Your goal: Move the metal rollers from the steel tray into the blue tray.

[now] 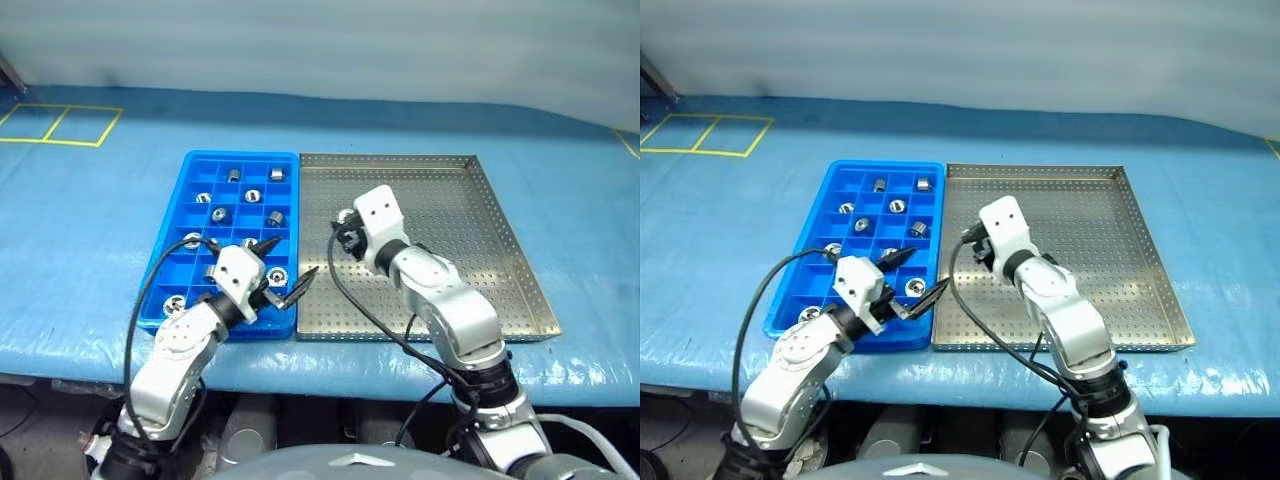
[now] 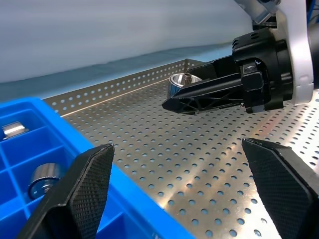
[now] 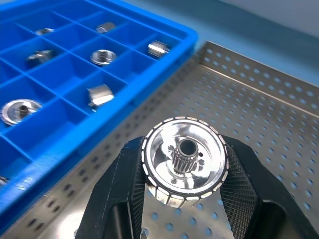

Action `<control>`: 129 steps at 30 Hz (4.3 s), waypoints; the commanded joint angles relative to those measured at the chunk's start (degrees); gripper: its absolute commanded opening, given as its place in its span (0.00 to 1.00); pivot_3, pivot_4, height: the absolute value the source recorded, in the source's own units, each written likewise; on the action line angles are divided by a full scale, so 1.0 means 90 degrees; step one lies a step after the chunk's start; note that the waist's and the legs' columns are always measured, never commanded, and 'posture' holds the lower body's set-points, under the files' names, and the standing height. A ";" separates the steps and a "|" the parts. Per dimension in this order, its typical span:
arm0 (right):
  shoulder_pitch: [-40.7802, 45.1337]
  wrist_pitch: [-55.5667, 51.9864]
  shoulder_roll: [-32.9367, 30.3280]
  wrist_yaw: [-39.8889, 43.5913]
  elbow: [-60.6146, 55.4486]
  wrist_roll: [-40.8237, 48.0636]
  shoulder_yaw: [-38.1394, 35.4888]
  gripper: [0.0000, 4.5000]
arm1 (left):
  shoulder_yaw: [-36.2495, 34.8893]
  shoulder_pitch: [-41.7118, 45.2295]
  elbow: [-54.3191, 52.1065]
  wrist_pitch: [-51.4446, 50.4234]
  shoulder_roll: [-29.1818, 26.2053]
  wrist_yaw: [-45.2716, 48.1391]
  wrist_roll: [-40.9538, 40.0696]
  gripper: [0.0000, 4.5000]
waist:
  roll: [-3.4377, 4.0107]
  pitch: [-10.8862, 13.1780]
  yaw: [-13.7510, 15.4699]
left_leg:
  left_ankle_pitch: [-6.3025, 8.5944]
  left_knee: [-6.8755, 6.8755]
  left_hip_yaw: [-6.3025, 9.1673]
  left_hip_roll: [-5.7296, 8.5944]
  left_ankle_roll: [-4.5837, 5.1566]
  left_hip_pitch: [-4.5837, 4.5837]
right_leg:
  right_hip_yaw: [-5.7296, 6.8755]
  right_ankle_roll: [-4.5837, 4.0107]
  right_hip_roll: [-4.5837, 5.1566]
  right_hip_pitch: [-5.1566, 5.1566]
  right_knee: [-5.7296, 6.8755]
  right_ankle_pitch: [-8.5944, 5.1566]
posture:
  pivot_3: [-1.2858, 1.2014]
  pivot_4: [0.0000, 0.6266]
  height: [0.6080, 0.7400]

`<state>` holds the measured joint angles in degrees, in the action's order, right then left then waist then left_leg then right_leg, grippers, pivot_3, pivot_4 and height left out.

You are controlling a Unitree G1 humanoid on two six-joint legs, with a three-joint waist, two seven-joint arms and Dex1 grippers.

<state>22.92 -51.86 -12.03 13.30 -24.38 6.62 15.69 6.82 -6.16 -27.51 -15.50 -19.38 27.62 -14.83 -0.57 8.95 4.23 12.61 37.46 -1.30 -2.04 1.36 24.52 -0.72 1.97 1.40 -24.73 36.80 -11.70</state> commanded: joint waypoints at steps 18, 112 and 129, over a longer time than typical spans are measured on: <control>0.0019 0.0471 0.0442 0.1270 0.0349 0.0329 0.1303 0.38 | -0.1440 -0.2068 -0.1369 0.0057 -0.0756 0.0390 -0.0762 1.00 | -0.0003 0.0003 0.0967 | 0.0008 -0.0012 -0.0003 -0.0003 -0.0014 0.0037 | 0.0028 -0.0004 0.0020 -0.0068 -0.0025 -0.0004 | 0.72 0.24 1.00; -0.1231 -0.0471 -0.0724 0.0732 -0.1611 0.0793 0.0366 0.99 | -0.0732 -0.0716 -0.0592 -0.0295 -0.1038 0.1120 -0.0903 1.00 | -0.0004 0.0000 0.0329 | 0.0022 0.0026 0.0017 -0.0016 -0.0030 0.0017 | 0.0057 -0.0021 0.0010 0.0004 -0.0006 -0.0015 | 0.65 0.24 1.00; -0.1209 -0.0426 -0.0716 0.0679 -0.1614 0.0772 0.0384 0.99 | -0.0674 -0.0664 -0.0553 -0.0254 -0.1032 0.1110 -0.0831 1.00 | -0.0004 0.0001 0.0329 | 0.0022 0.0021 0.0017 -0.0016 -0.0030 0.0017 | 0.0057 -0.0022 0.0011 0.0002 -0.0009 -0.0015 | 0.65 0.24 1.00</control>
<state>11.32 -56.86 -18.55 19.59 -37.45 13.63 19.37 0.59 -12.57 -31.99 -19.14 -28.84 37.53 -22.58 -0.61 8.95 7.20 12.80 37.65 -1.14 -2.18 1.09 24.67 -0.21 1.77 1.49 -24.71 36.72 -11.84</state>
